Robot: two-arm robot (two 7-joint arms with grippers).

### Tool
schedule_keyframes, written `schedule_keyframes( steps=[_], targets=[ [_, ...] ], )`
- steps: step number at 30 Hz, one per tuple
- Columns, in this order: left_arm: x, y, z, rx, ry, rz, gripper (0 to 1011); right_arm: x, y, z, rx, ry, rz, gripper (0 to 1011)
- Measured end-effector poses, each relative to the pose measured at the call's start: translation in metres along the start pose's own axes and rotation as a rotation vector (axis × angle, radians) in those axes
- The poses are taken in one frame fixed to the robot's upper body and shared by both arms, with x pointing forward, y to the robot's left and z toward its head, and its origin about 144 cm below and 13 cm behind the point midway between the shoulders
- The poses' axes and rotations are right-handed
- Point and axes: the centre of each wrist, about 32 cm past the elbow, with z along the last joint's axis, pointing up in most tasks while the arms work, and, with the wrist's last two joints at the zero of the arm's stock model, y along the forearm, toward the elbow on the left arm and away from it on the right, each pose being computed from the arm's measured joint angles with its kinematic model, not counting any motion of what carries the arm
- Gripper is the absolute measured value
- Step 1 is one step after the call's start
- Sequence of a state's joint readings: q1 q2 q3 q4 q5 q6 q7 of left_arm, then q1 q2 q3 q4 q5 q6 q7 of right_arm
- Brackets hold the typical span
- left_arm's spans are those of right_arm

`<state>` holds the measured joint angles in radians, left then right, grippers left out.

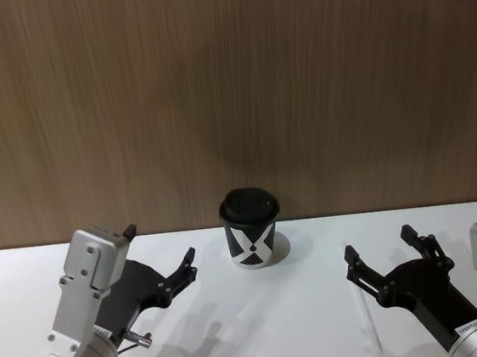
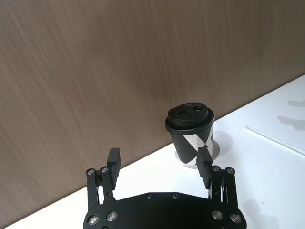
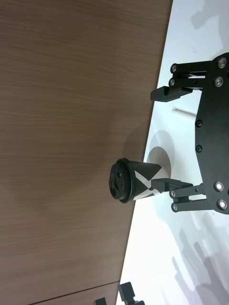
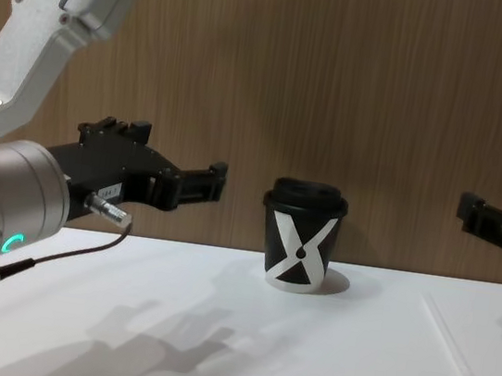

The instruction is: Pick up the straw with one hand, pass it to the other hand, and insert it into the cup.

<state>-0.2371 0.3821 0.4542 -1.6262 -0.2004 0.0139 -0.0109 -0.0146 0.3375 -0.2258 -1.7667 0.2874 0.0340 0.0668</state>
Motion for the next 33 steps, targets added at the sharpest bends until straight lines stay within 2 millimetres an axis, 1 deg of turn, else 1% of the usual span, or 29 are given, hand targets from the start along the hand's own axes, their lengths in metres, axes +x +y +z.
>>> schedule_keyframes(
  steps=[9, 22, 33],
  targets=[
    [0.0, 0.0, 0.0, 0.0, 0.0, 0.0, 1000, 0.002, 0.0, 0.0, -0.003, -0.005, 0.004, 1001],
    [0.0, 0.0, 0.0, 0.0, 0.0, 0.0, 1000, 0.013, -0.004, -0.003, -0.063, -0.048, 0.035, 1001],
    [0.0, 0.0, 0.0, 0.0, 0.0, 0.0, 1000, 0.013, -0.004, -0.009, -0.115, -0.006, 0.051, 1001]
  ],
)
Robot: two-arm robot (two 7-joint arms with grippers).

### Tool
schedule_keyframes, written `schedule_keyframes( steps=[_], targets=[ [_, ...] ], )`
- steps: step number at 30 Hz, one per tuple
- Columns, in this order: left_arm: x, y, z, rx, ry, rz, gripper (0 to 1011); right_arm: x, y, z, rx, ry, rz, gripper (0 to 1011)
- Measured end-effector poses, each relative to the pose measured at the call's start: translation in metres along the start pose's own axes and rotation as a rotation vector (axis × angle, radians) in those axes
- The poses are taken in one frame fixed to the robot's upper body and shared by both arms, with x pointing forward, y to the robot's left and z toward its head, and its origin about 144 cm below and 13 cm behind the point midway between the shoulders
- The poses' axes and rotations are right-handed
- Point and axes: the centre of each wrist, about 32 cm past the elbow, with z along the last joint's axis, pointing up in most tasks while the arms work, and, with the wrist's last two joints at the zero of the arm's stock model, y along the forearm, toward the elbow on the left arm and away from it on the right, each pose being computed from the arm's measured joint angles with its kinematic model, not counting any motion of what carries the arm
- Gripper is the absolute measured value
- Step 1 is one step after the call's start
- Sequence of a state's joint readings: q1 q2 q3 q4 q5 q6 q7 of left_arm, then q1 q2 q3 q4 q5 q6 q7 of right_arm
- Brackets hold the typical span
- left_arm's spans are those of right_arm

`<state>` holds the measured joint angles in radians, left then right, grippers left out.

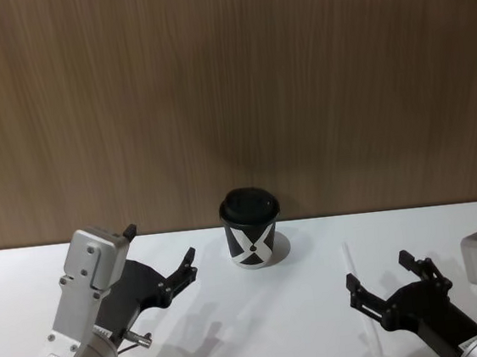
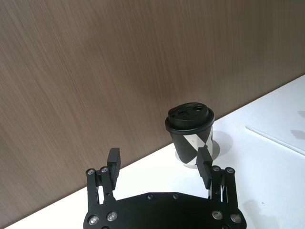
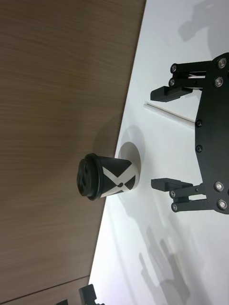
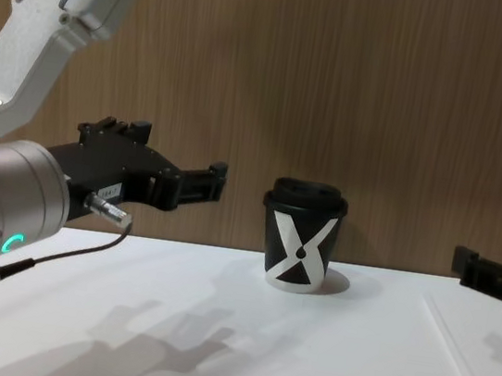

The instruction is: Pick up the straw with one hand, pass it to the other hand, and insert it into the cup.

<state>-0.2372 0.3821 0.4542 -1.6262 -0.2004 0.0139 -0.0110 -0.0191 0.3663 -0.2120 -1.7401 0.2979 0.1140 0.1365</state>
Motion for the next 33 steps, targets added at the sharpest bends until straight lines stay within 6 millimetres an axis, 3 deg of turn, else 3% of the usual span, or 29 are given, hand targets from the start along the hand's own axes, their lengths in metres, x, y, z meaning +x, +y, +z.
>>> schedule_keyframes(
  steps=[33],
  targets=[
    [0.0, 0.0, 0.0, 0.0, 0.0, 0.0, 1000, 0.005, -0.0081, 0.0026, -0.214, 0.021, 0.13, 1001]
  ],
)
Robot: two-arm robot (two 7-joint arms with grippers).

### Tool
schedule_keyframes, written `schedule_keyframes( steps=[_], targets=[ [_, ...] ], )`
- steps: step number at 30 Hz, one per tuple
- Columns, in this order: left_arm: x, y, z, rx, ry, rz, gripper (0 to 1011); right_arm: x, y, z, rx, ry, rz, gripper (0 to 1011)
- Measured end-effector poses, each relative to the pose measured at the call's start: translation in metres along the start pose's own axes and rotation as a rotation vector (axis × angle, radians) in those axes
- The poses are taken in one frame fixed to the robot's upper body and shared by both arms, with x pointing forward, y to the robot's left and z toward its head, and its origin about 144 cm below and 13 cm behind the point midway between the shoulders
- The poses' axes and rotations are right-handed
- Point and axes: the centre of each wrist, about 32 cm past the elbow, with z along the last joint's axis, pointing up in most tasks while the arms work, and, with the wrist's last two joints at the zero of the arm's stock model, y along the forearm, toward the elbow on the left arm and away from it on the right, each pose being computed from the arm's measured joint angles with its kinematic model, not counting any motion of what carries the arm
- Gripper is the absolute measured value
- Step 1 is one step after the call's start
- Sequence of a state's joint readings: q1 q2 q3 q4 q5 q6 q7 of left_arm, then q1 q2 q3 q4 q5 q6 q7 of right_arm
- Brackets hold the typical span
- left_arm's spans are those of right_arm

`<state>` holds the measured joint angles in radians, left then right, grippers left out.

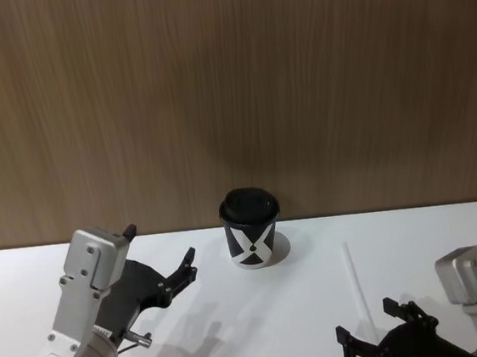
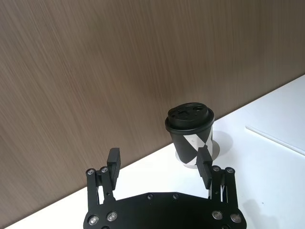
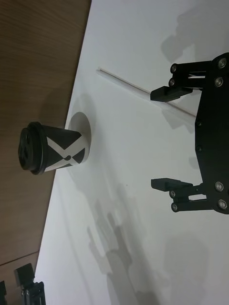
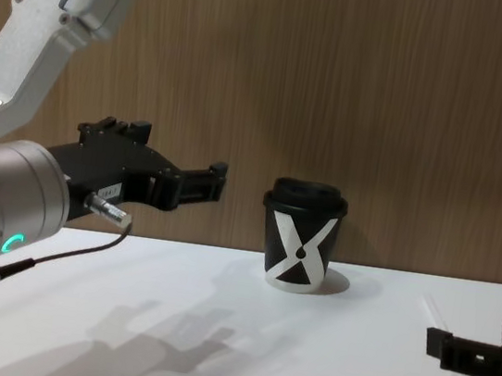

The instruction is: Pick up the straw with one hand, pass it to the other hand, and insert it into the cup.

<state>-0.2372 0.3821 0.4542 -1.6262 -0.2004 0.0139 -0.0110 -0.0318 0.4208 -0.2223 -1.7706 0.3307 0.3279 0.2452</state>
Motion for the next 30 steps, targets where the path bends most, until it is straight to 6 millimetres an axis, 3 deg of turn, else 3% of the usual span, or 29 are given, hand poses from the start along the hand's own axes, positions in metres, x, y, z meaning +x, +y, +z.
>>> schedule_keyframes(
  steps=[30],
  targets=[
    [0.0, 0.0, 0.0, 0.0, 0.0, 0.0, 1000, 0.009, 0.01, 0.007, -0.121, 0.063, -0.008, 1001]
  ],
)
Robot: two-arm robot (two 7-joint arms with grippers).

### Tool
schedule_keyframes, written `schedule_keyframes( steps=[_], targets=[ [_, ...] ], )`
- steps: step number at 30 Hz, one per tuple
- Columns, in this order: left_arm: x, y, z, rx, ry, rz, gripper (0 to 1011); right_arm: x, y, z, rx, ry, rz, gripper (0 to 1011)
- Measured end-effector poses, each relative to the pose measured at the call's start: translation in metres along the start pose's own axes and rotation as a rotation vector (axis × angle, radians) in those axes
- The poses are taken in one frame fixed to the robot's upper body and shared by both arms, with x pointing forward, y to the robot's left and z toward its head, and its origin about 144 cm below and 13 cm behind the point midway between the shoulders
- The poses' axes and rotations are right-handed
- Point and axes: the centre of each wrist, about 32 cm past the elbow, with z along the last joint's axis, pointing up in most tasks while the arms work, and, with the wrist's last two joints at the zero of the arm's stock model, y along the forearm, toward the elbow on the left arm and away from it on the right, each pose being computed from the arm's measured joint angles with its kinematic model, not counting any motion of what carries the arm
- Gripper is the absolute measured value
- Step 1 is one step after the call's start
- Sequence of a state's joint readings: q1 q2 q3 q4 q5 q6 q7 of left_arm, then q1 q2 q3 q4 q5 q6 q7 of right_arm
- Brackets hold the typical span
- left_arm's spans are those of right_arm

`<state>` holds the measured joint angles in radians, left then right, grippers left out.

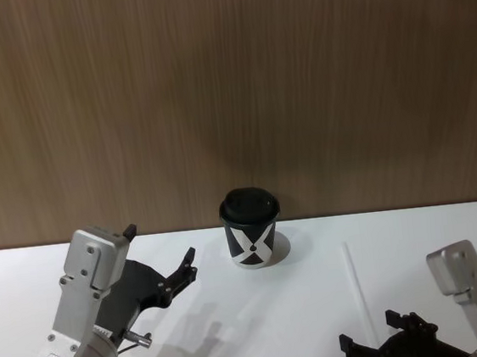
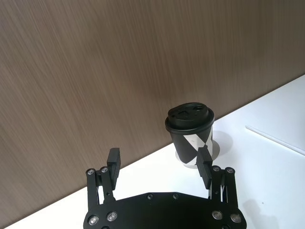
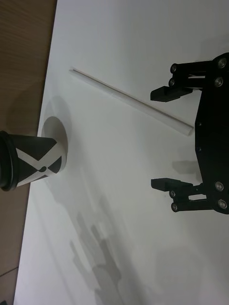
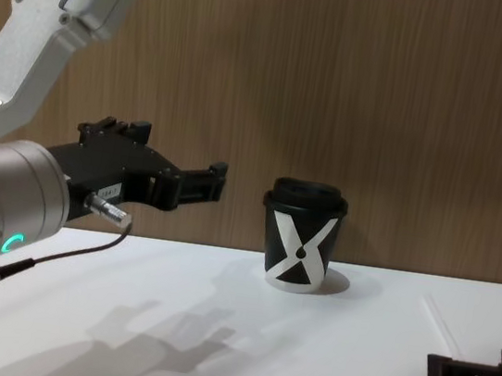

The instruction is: Pick up the straw with one hand, pass it to the other hand, and insert it into the cup.

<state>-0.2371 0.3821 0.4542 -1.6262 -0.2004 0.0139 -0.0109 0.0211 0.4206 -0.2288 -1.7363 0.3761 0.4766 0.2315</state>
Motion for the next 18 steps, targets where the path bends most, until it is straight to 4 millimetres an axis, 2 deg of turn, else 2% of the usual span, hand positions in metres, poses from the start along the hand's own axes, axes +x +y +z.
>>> schedule_keyframes(
  steps=[18],
  targets=[
    [0.0, 0.0, 0.0, 0.0, 0.0, 0.0, 1000, 0.005, 0.017, 0.001, -0.02, 0.049, 0.005, 1001]
  ],
)
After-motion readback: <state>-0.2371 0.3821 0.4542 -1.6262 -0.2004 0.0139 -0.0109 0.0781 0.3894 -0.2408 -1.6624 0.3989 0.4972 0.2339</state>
